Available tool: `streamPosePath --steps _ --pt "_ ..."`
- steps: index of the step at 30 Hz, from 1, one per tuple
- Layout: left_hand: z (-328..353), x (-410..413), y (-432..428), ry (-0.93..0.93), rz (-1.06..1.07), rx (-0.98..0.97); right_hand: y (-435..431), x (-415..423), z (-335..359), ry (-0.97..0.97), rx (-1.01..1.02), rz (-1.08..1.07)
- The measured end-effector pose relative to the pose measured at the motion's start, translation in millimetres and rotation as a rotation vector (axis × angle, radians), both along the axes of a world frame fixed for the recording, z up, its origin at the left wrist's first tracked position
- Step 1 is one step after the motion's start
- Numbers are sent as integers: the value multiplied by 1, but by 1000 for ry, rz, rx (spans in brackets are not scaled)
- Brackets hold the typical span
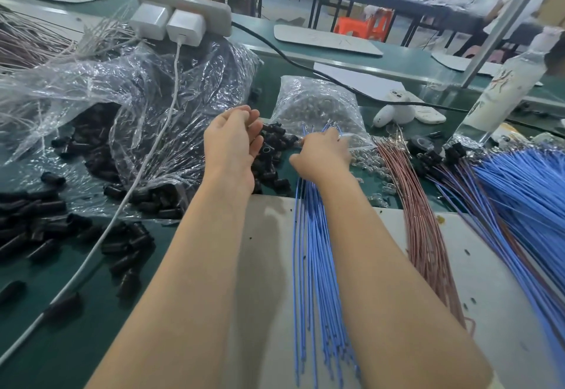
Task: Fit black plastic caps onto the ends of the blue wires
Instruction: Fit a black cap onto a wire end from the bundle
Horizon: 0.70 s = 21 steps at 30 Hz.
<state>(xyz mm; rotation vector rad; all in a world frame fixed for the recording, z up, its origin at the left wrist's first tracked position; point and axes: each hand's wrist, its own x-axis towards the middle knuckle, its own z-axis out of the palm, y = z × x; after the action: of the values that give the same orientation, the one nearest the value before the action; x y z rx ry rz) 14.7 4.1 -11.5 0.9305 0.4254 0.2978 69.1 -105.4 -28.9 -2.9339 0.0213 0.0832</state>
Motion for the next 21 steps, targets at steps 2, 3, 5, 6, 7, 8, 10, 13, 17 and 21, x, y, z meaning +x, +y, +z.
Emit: streamPosePath --steps 2,3,5,6,7,8,10,13,17,21 --pt "0 1 -1 -2 -4 2 6 0 1 33 3 -38" --pt "-1 1 -1 -3 -6 3 7 0 1 43 7 -52" --pt "-1 1 -1 -2 -13 5 3 1 3 49 15 -85" --pt "-2 1 0 -1 -13 9 -1 1 4 45 23 -103" --pt "-2 1 2 2 -11 13 -6 2 5 39 28 -116" --pt "-2 1 3 4 -6 15 -9 2 4 31 30 -120" --pt "-1 2 4 7 -2 12 -12 2 2 17 28 -98" --pt "0 3 0 -5 -10 12 -9 1 -1 3 21 -31" --pt "0 4 -1 -15 -16 16 -5 -4 -5 -18 -4 109" --pt "0 1 0 -10 -17 39 -8 -12 -5 -145 258 199"
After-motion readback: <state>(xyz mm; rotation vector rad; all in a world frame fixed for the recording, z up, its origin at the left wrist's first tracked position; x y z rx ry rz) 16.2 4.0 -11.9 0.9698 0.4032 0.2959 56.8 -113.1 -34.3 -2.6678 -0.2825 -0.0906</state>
